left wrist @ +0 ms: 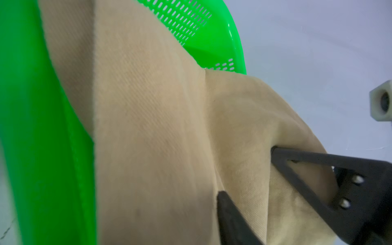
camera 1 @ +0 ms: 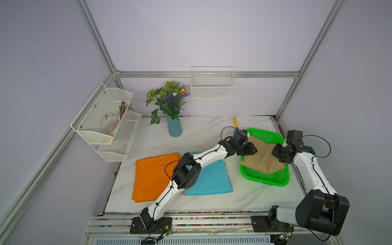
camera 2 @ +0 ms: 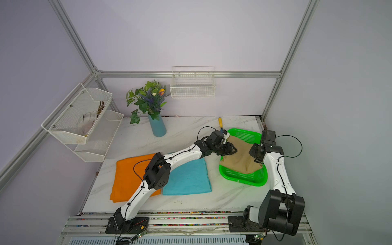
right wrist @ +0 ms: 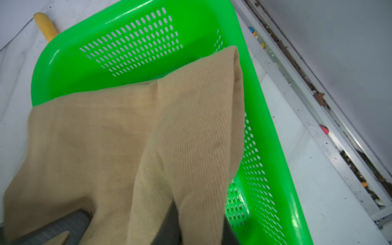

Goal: Put the folded long pants in the basket
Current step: Place the long pant in the basket, then pick up the long pant at the center of the board.

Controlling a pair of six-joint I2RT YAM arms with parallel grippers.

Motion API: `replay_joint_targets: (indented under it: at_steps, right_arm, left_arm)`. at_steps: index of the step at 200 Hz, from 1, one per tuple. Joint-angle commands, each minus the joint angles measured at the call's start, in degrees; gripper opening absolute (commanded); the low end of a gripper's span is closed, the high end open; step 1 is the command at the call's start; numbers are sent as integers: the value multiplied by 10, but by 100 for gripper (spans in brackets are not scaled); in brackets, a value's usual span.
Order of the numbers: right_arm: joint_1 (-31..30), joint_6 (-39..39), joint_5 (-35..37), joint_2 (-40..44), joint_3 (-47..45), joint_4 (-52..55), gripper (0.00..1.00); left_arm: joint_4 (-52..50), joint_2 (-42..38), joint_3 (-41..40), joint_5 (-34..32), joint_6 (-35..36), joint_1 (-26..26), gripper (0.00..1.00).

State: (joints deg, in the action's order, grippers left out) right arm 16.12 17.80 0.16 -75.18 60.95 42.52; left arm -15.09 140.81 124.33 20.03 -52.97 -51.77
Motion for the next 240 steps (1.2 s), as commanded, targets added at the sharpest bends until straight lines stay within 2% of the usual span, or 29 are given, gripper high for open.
replay_joint_targets:
  at_steps: [1,31,48,81,109,127,156,173,189,202,212,240]
  right_arm:
    - [13,9,24,-11,22,-34,97]
    - [15,-1,60,-25,63,-11,99]
    - [16,-7,56,-28,88,5,99]
    - [15,-37,-27,-20,116,14,98]
    - [-3,-27,-87,3,129,18,92]
    - [-62,-15,-99,16,124,18,90]
    - [-233,18,-84,6,115,7,88]
    - [-319,46,-94,-12,98,-27,86]
    - [-388,60,-95,-35,80,-67,86]
    - [-421,64,-111,-61,70,-96,87]
    - [-431,74,-140,-86,62,-118,87]
    - [-441,110,-184,-127,27,-179,87]
  left_arm:
    - [20,-16,10,-4,-1,8,100]
    - [52,-88,-47,-84,55,12,100]
    - [72,-118,-60,-99,65,25,100]
    - [61,-151,-31,-83,71,61,100]
    - [49,-204,-52,-88,124,89,100]
    - [56,-246,-111,-89,138,119,100]
    - [34,-313,-235,-83,124,189,100]
    - [-34,-354,-289,-124,169,215,100]
    - [-94,-399,-340,-190,230,222,100]
    - [-131,-433,-382,-229,255,223,100]
    - [-152,-457,-417,-251,248,225,100]
    - [-180,-510,-509,-248,241,229,100]
